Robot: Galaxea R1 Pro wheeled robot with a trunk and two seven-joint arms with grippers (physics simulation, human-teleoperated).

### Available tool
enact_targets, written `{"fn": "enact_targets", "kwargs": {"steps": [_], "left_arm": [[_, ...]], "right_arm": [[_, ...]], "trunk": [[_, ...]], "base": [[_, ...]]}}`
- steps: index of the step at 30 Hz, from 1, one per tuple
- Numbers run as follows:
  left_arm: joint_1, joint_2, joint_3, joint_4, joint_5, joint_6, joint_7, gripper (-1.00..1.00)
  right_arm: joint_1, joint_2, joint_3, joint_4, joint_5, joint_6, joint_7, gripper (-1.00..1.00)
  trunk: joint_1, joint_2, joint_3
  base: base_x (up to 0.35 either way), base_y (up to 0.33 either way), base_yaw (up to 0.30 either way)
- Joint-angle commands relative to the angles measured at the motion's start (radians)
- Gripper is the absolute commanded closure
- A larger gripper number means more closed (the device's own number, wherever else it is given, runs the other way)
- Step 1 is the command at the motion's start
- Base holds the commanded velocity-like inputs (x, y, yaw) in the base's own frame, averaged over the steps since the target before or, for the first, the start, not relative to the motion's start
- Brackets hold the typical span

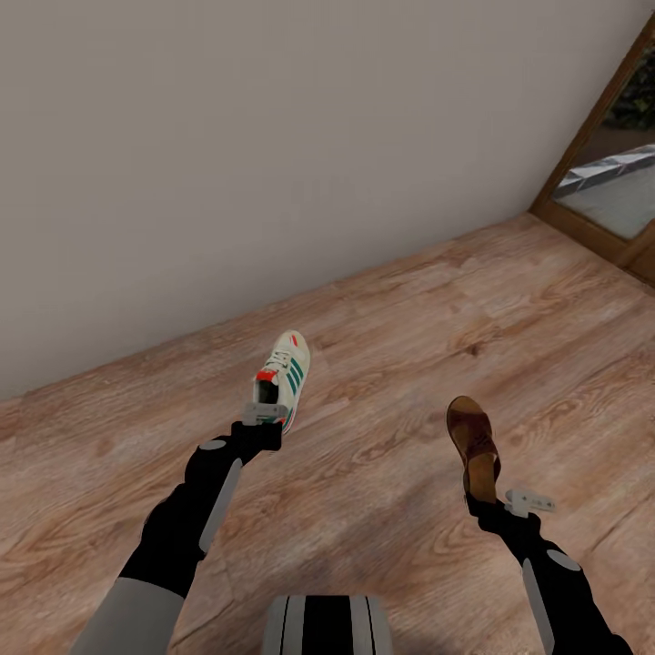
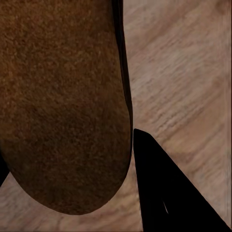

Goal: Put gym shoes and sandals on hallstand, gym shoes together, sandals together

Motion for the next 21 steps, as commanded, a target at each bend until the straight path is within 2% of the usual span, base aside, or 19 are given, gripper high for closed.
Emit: {"fn": "enact_targets", "kwargs": {"steps": [1, 21], "left_arm": [[0.000, 0.000, 0.001, -0.001, 0.008, 0.005, 0.001, 1.00], [0.000, 0.000, 0.000, -0.001, 0.008, 0.005, 0.001, 1.00]], "right_arm": [[-0.001, 0.001, -0.003, -0.002, 0.006, 0.006, 0.006, 1.00], [-0.001, 0.001, -0.003, -0.003, 0.006, 0.006, 0.008, 1.00]], "trunk": [[-0.001, 0.000, 0.004], [-0.010, 0.005, 0.102]], "base": [[0.000, 0.000, -0.299], [0.000, 0.000, -0.271]]}}
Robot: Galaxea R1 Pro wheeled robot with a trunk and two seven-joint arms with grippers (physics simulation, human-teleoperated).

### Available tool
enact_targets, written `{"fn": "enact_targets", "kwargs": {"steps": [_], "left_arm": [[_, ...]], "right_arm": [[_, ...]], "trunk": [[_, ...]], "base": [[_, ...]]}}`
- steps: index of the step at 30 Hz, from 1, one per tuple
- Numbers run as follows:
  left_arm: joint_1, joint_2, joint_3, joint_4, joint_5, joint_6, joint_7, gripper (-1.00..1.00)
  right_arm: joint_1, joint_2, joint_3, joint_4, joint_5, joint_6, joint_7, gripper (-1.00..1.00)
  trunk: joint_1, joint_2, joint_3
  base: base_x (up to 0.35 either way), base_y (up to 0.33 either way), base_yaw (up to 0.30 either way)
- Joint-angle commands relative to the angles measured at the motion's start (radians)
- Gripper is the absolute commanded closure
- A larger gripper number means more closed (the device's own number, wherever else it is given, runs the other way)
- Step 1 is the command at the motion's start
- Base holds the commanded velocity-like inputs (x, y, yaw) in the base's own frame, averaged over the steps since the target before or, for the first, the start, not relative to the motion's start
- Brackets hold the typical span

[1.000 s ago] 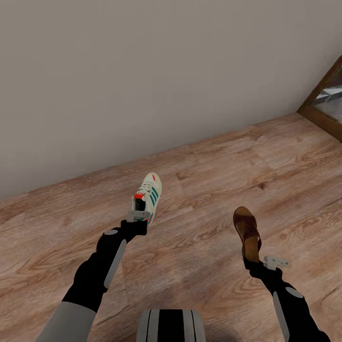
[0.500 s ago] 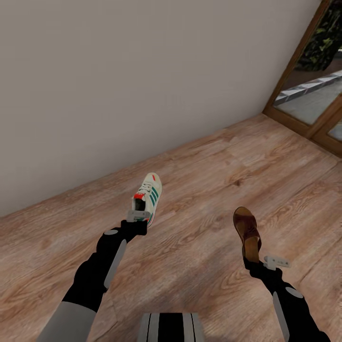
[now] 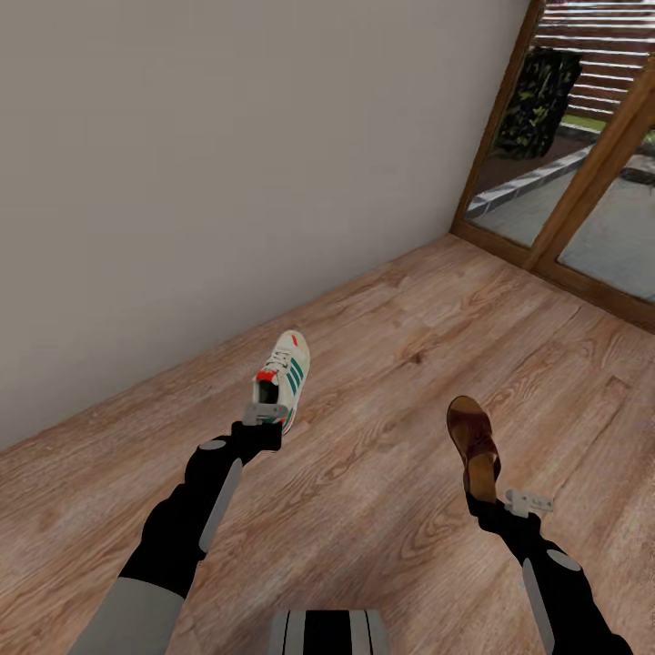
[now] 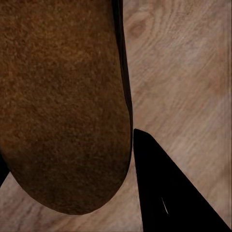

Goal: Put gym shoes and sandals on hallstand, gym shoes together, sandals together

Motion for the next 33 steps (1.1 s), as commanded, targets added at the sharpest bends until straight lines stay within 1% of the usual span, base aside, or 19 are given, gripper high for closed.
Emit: {"fn": "enact_targets", "kwargs": {"steps": [1, 33], "left_arm": [[0.000, 0.000, 0.001, -0.001, 0.008, 0.005, 0.001, 1.00], [0.000, -0.002, 0.000, -0.001, 0.008, 0.005, 0.001, 1.00]], "right_arm": [[-0.001, 0.001, -0.003, -0.002, 0.006, 0.006, 0.007, 1.00], [-0.001, 0.001, -0.003, -0.002, 0.006, 0.006, 0.007, 1.00]], "trunk": [[-0.001, 0.000, 0.005], [-0.015, 0.007, 0.167]], "base": [[0.000, 0.000, -0.247], [0.000, 0.000, -0.245]]}}
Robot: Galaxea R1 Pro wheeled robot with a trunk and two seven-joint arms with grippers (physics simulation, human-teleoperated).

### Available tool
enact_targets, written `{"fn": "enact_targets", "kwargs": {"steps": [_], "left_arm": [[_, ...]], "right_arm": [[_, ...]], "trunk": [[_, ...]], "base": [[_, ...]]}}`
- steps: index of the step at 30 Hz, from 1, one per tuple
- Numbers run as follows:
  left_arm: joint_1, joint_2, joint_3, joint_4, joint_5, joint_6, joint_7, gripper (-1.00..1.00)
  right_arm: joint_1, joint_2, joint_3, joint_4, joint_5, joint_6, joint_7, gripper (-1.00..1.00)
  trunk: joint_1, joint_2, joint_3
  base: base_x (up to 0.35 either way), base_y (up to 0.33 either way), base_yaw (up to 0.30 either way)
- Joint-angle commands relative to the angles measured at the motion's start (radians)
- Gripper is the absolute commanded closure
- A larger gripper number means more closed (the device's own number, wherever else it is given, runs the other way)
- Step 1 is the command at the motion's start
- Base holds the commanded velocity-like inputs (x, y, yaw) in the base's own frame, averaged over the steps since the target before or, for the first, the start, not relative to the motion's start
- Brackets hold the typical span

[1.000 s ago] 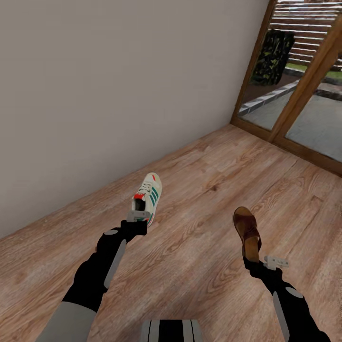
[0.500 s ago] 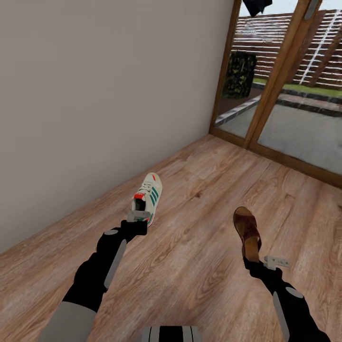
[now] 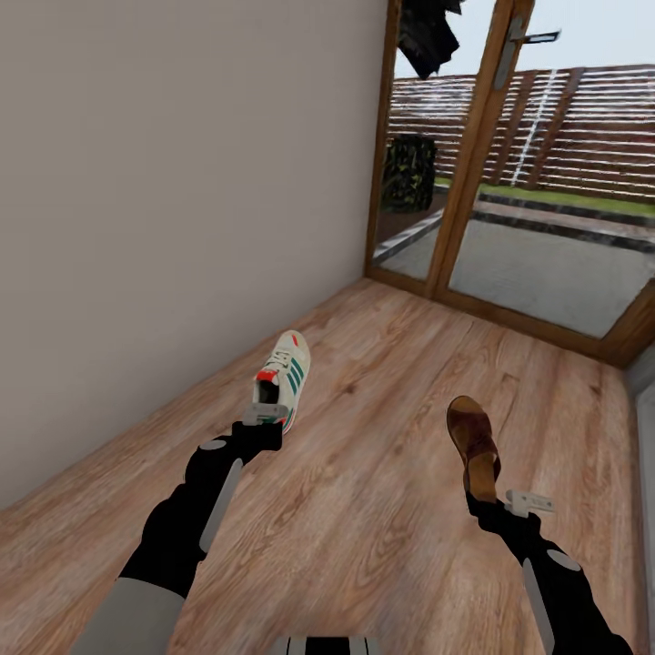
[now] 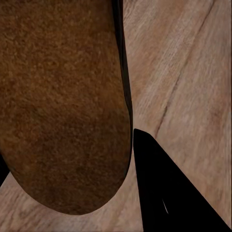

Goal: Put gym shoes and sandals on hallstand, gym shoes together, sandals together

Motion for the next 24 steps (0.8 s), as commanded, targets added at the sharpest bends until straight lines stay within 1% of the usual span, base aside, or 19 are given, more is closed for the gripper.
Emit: {"fn": "enact_targets", "kwargs": {"steps": [1, 8, 10, 14, 24], "left_arm": [[0.000, 0.000, 0.001, -0.001, 0.008, 0.005, 0.001, 1.00], [0.000, 0.000, 0.000, -0.003, 0.008, 0.005, 0.001, 1.00], [0.000, 0.000, 0.000, -0.003, 0.008, 0.005, 0.001, 1.00], [0.000, 0.000, 0.001, -0.002, 0.009, 0.005, 0.001, 1.00], [0.000, 0.000, 0.000, -0.001, 0.009, 0.005, 0.001, 1.00]], "right_arm": [[-0.001, 0.001, -0.003, -0.002, 0.006, 0.006, 0.007, 1.00], [-0.001, 0.001, -0.003, -0.002, 0.006, 0.006, 0.007, 1.00], [-0.001, 0.001, -0.003, -0.001, 0.006, 0.006, 0.007, 1.00], [-0.001, 0.001, -0.003, -0.002, 0.006, 0.006, 0.006, 1.00], [-0.001, 0.001, -0.002, -0.003, 0.006, 0.006, 0.005, 1.00]], "trunk": [[0.000, 0.000, 0.001], [0.000, 0.000, 0.009], [0.000, 0.000, 0.011], [0.000, 0.000, 0.015], [0.000, 0.000, 0.016]], "base": [[0.000, 0.000, -0.245], [0.000, 0.000, -0.245], [0.000, 0.127, -0.245], [0.000, 0.261, -0.174], [0.000, 0.306, -0.016]]}}
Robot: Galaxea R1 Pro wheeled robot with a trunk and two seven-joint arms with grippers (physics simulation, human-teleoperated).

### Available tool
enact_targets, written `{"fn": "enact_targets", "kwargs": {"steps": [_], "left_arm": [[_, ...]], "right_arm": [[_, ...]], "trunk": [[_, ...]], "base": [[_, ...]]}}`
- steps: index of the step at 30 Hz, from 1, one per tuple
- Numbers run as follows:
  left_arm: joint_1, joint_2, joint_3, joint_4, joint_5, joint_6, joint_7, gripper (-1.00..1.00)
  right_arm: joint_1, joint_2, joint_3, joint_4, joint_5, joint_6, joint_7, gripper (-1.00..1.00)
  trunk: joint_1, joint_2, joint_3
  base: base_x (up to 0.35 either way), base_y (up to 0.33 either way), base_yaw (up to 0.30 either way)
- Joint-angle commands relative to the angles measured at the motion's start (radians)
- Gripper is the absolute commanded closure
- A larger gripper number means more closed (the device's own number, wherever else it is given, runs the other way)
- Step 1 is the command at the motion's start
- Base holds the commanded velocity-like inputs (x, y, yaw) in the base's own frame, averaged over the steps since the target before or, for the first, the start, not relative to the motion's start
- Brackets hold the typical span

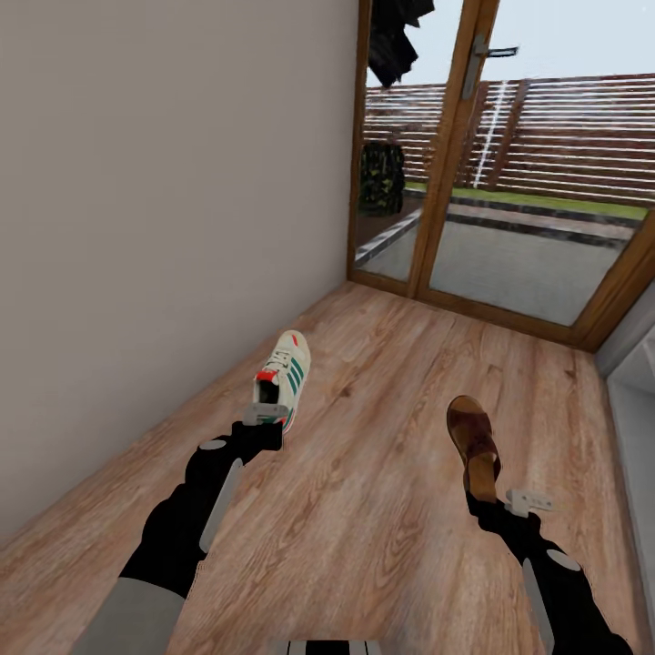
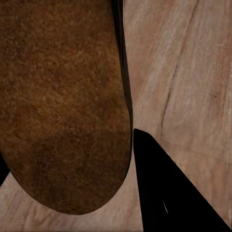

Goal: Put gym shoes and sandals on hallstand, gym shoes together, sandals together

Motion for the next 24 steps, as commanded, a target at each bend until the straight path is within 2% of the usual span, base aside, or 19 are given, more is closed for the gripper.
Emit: {"fn": "enact_targets", "kwargs": {"steps": [1, 6, 16, 24], "left_arm": [[0.000, 0.000, 0.001, -0.001, 0.007, 0.005, 0.001, 1.00], [0.000, 0.000, 0.001, -0.001, 0.007, 0.005, 0.001, 1.00], [0.000, 0.000, 0.001, 0.000, 0.007, 0.005, 0.001, 1.00], [0.000, 0.000, 0.001, 0.000, 0.007, 0.005, 0.001, 1.00]], "right_arm": [[-0.001, 0.001, -0.003, -0.002, 0.005, 0.007, 0.007, 1.00], [-0.001, 0.001, -0.003, -0.002, 0.005, 0.007, 0.008, 1.00], [-0.001, 0.001, -0.004, -0.002, 0.005, 0.007, 0.008, 1.00], [-0.001, 0.001, -0.003, -0.001, 0.005, 0.007, 0.008, 1.00]], "trunk": [[0.000, 0.000, -0.001], [0.000, 0.000, 0.001], [0.000, 0.000, 0.012], [0.000, 0.000, 0.021]], "base": [[0.000, 0.309, -0.001], [0.000, 0.309, -0.071], [0.001, 0.309, -0.179], [0.162, 0.248, -0.187]]}}
